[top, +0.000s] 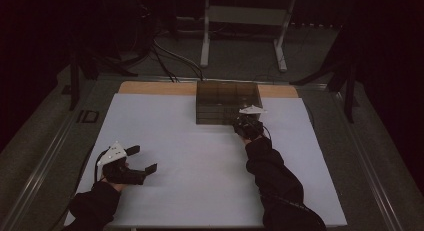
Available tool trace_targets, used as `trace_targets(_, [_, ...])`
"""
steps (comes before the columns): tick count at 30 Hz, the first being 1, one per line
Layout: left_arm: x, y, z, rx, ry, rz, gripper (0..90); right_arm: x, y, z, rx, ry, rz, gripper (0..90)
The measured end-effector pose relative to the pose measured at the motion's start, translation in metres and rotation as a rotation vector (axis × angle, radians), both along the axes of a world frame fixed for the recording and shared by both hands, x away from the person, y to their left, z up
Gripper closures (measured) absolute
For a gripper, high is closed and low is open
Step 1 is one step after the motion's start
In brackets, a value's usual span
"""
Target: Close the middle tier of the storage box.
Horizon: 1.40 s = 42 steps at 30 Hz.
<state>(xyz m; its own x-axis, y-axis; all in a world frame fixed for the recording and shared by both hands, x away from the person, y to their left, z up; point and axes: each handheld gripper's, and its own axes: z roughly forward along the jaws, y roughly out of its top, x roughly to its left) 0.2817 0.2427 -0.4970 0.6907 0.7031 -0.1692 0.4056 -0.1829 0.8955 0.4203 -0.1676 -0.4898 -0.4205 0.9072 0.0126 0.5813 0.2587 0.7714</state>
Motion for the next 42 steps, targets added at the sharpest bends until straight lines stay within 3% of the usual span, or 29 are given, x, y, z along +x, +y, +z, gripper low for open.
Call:
trace_targets(14, [0.0, 0.0, 0.001, -0.002, -0.005, 0.0, 1.4, -0.008, 0.007, 0.01, 0.055, -0.005, 0.072, 39.3])
trace_targets(21, [0.0, 0.0, 0.001, 0.0, -0.005, 0.0, 1.4, -0.012, 0.012, 0.012, 0.068, -0.014, 0.08, 12.0])
trace_targets(23, [0.0, 0.0, 0.001, 0.001, -0.004, 0.001, 1.4, -0.011, 0.013, 0.012, 0.077, 0.001, 0.094, 3.5])
trace_targets(28, [0.0, -0.001, 0.002, 0.002, -0.007, -0.001, 1.4, -0.014, 0.013, 0.013, 0.114, 0.001, 0.125, 0.0])
trace_targets(36, [0.0, -0.001, 0.001, 0.0, -0.005, -0.003, 1.4, -0.016, 0.011, 0.017, 0.123, -0.017, 0.158, 0.1])
trace_targets(42, [0.0, -0.002, 0.001, 0.005, -0.006, -0.004, 1.4, -0.019, 0.011, 0.017, 0.116, -0.067, 0.18, 0.1])
